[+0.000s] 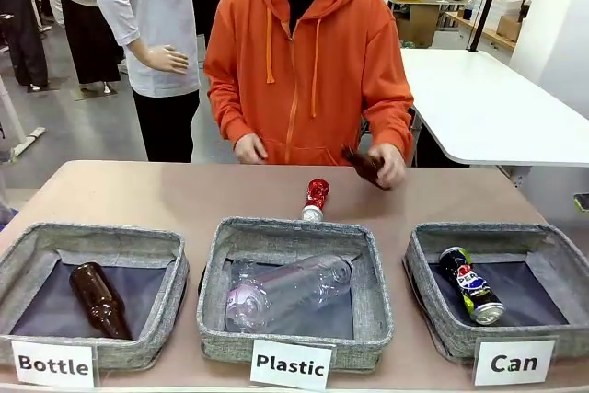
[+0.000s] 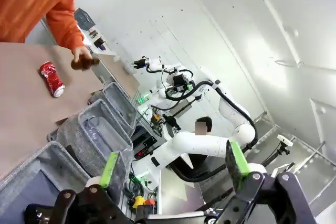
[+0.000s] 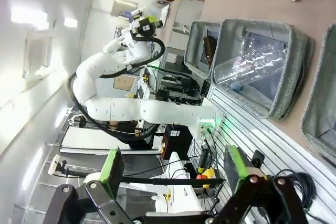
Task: Sort the can waste into the basket.
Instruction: Pick up the can waste from the table and place it in the right Fabric basket.
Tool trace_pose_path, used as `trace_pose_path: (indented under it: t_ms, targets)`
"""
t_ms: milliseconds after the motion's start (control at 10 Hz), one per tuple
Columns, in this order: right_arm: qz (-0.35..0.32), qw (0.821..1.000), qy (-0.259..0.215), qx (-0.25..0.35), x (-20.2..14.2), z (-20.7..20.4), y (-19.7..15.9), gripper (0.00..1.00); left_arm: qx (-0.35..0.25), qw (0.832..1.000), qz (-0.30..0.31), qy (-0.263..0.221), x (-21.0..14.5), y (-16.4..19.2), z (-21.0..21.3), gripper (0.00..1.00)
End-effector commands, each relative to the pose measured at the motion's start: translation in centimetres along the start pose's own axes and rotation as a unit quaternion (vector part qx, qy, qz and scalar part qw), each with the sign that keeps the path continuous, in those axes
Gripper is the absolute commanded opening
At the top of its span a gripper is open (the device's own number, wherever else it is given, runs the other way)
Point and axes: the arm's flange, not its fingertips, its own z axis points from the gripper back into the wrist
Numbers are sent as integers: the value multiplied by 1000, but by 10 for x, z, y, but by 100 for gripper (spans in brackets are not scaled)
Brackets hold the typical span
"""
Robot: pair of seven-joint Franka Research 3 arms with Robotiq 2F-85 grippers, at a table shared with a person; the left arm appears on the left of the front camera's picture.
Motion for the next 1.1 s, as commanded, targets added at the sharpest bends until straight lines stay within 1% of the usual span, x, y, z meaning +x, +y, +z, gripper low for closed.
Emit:
trace_pose_path:
  t_ms: [0,1000]
  targets:
    - [-3,1000,4,-4,-1,0,-1,100,-4,1000,-9,1,-4,-12,-7,100]
    - [-3,1000,4,-4,-1,0,-1,100,-4,1000,-9,1,-4,-12,-7,100]
